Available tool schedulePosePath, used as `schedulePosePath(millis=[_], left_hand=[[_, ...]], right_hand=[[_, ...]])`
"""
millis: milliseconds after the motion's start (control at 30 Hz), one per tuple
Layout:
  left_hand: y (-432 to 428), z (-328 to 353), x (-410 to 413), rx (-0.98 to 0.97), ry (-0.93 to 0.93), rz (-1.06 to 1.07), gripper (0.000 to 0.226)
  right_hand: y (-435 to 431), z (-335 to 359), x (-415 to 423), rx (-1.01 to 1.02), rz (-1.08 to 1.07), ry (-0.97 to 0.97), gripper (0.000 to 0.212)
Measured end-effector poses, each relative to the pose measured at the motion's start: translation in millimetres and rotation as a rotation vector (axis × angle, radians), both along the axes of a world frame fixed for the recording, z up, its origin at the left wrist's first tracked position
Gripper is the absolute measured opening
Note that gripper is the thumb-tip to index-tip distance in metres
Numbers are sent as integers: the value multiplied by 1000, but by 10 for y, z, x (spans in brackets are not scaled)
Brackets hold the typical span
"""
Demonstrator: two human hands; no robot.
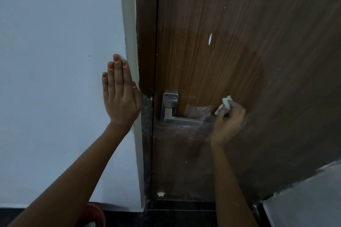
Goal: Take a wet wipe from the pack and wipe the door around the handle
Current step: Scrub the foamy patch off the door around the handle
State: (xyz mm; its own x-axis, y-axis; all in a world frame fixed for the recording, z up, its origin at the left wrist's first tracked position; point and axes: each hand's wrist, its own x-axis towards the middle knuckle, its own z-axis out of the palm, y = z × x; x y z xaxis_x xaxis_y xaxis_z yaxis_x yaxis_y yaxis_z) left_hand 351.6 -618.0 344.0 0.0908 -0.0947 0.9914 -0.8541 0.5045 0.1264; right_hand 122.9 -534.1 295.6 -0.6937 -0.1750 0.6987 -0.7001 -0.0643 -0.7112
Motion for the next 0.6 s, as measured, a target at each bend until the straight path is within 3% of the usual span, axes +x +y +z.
schedulePosePath(millis=[133,367,533,600], left_hand=[[-5,5,3,-16,0,14,38],[-4,-3,5,-11,-6,19,38],[-2,3,0,-4,-1,10,39],[-2,4,3,-2,-1,12,39]], right_hand=[[61,-295,173,232,125,97,20],[123,-170,-142,-55,6,-171,17],[88,-321,20,153,105,63,17],[134,-466,23,209,120,6,15]])
